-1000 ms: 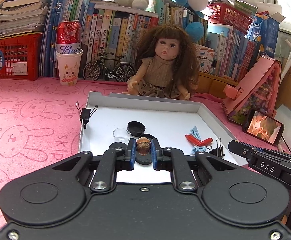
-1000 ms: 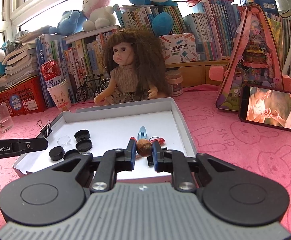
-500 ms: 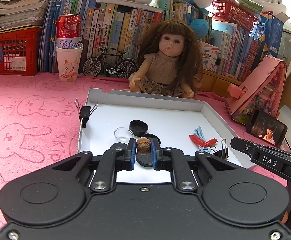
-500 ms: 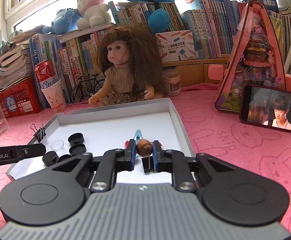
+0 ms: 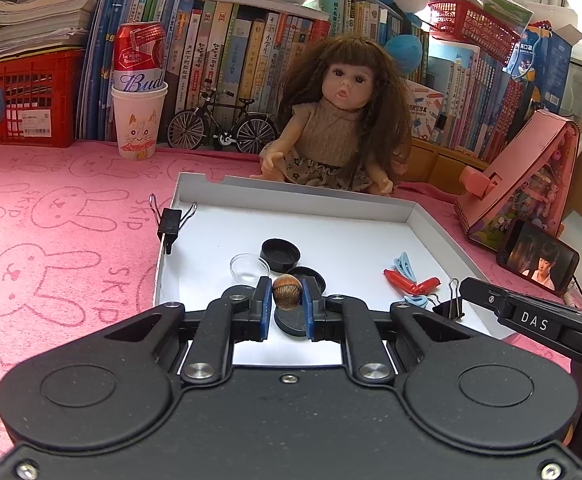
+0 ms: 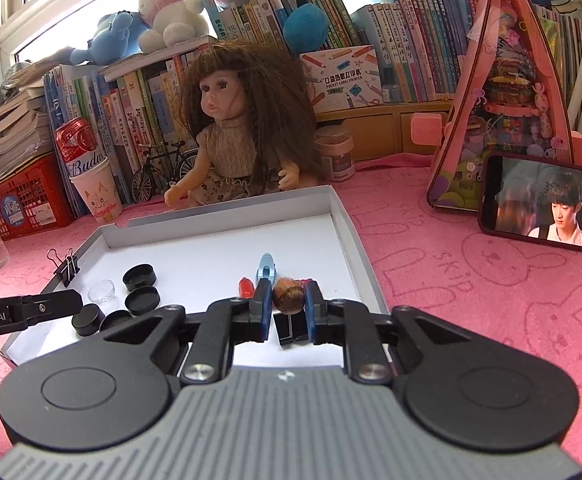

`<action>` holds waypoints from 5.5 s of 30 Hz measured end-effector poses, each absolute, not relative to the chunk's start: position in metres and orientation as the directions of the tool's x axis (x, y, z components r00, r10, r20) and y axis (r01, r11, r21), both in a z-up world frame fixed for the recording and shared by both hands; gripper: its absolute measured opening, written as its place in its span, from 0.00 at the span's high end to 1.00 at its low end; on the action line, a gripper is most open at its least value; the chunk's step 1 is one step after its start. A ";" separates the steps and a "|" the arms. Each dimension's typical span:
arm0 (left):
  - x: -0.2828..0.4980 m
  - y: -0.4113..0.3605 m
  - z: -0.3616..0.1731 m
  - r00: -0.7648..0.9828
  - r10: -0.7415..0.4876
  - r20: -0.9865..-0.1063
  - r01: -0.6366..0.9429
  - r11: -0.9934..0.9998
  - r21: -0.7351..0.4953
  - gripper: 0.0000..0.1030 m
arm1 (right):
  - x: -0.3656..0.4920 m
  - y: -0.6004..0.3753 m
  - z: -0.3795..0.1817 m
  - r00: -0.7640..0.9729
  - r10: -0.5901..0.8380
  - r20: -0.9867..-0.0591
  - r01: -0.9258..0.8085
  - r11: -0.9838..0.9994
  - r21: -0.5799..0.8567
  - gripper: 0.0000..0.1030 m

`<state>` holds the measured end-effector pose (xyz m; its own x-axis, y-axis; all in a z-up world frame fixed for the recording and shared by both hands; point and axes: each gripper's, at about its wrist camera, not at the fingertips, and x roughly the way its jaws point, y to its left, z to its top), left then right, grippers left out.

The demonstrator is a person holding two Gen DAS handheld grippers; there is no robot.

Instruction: Organize rigid objects

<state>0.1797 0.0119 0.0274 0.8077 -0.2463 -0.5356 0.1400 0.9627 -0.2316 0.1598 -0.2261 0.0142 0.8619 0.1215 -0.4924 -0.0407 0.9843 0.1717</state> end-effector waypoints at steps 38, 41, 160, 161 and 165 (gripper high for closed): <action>0.218 0.029 0.019 0.768 -0.282 -0.575 0.131 0.948 -0.291 0.85 | 0.195 -0.256 0.010 0.797 0.250 -0.550 -0.010 0.915 0.402 0.77; 0.219 0.028 0.018 0.765 -0.281 -0.580 0.128 0.948 -0.290 0.84 | 0.195 -0.257 0.009 0.795 0.252 -0.552 -0.008 0.914 0.405 0.76; 0.104 0.001 -0.010 0.771 -0.021 -0.636 0.025 1.000 -0.002 0.01 | 0.101 -0.196 -0.007 0.756 0.072 -0.650 -0.098 0.995 -0.004 0.00; 0.104 0.001 -0.010 0.771 -0.021 -0.636 0.025 1.000 -0.003 0.01 | 0.101 -0.196 -0.007 0.756 0.072 -0.650 -0.098 0.995 -0.004 0.00; 0.104 0.001 -0.010 0.771 -0.021 -0.636 0.025 1.000 -0.003 0.01 | 0.101 -0.196 -0.007 0.756 0.072 -0.650 -0.098 0.995 -0.004 0.00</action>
<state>0.1038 0.0012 -0.0102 0.7714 -0.0212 -0.6360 0.0250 0.9997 -0.0030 0.1010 -0.1964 -0.0071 0.7563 0.0716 -0.6503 -0.0976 0.9952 -0.0039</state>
